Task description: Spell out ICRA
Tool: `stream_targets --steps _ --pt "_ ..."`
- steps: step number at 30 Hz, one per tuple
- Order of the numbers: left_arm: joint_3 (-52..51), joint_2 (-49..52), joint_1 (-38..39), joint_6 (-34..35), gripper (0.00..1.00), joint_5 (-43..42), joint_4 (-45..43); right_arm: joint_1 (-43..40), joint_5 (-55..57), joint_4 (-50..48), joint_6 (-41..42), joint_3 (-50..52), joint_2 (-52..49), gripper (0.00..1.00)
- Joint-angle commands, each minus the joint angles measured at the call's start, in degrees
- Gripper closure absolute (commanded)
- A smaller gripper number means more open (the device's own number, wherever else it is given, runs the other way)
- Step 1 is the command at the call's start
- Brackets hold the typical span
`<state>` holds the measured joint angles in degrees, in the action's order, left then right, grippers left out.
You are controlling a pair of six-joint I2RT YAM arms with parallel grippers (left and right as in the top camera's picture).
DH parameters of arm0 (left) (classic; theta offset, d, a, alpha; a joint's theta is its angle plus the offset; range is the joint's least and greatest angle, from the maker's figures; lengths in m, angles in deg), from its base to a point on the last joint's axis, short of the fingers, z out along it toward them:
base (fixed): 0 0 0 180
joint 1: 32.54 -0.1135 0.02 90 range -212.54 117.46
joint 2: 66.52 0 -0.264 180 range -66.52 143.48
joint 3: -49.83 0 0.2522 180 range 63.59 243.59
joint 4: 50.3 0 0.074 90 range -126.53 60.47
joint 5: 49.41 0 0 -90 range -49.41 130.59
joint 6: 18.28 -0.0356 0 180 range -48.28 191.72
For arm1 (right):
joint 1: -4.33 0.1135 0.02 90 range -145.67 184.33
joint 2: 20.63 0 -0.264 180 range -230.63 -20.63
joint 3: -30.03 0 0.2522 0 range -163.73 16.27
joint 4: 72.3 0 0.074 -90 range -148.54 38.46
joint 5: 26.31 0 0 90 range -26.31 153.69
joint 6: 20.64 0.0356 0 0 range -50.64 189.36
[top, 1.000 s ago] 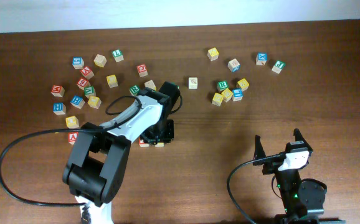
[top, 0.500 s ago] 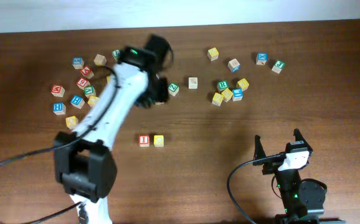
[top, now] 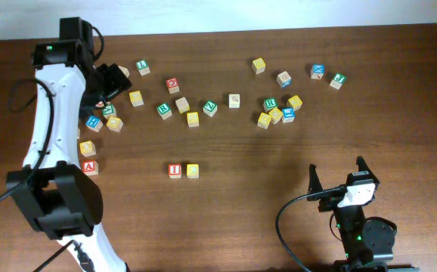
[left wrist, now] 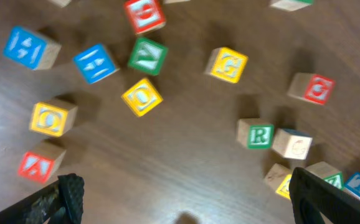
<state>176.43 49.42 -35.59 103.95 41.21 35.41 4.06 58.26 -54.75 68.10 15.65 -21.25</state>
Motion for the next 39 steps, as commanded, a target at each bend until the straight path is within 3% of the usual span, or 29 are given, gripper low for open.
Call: stream_targets --steps 1,4,10,14,19,21,32,36,39 --pt "0.7 2.9 3.7 1.2 0.03 -0.8 -3.3 0.4 0.1 0.3 0.7 0.3 0.4 0.02" --pt "0.7 5.4 6.3 1.2 0.03 -0.6 -7.8 0.4 0.1 0.3 0.7 0.3 0.4 0.02" --pt "0.7 9.3 6.8 1.2 0.05 -0.2 -8.3 0.4 0.1 0.3 0.7 0.3 0.4 0.02" --pt "0.7 10.5 6.8 1.2 0.16 0.7 -8.4 0.4 0.1 0.3 0.7 0.3 0.4 0.02" --pt "0.7 10.7 6.8 1.2 0.16 0.7 -8.5 0.4 0.1 0.3 0.6 0.3 0.4 0.02" --pt "0.7 10.7 7.3 1.2 0.22 0.7 -9.0 0.4 0.1 0.3 0.7 0.3 0.4 0.02" --pt "0.5 11.2 13.4 1.7 0.25 6.4 -11.3 0.4 0.1 0.3 0.6 0.3 0.4 0.02" --pt "0.5 15.2 13.4 2.3 0.22 4.1 -10.9 0.4 0.1 0.3 0.7 0.3 0.4 0.02" --pt "0.5 16.9 13.4 2.3 0.27 4.3 -12.2 0.4 0.1 0.3 0.6 0.3 0.4 0.02"
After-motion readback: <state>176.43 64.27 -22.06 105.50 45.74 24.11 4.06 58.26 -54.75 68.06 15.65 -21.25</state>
